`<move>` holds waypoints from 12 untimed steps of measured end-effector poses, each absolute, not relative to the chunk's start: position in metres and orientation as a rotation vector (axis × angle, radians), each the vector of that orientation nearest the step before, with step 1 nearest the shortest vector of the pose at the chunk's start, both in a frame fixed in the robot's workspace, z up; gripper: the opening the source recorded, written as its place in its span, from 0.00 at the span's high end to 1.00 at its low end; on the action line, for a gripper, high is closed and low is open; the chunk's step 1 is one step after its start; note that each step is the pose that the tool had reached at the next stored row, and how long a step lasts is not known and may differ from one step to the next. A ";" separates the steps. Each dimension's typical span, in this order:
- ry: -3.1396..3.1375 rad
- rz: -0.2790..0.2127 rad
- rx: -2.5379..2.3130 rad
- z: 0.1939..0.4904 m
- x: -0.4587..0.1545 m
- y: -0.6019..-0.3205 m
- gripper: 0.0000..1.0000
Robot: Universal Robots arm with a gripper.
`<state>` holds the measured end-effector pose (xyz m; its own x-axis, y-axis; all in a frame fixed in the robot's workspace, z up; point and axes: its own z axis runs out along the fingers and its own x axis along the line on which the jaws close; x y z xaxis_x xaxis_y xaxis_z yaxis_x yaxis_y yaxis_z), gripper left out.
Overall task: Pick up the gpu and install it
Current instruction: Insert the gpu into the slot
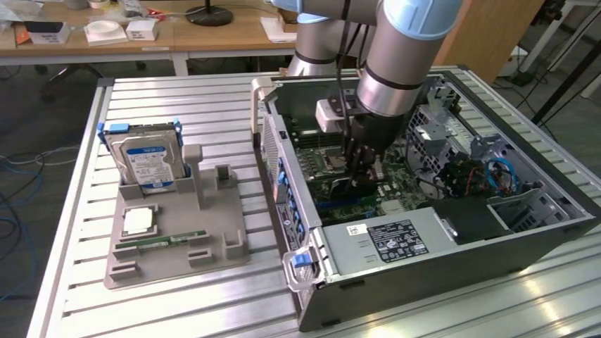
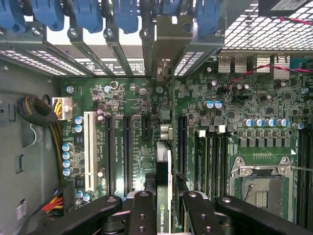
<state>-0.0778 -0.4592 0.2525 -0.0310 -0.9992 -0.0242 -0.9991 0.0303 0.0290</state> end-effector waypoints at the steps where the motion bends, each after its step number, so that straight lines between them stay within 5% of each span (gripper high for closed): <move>1: -2.253 -0.059 2.185 0.252 -0.079 -0.459 0.74; 12: -2.253 -0.059 2.185 0.251 -0.081 -0.459 0.74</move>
<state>-0.0806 -0.4587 0.2508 -0.0311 -0.9992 -0.0240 -0.9991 0.0304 0.0291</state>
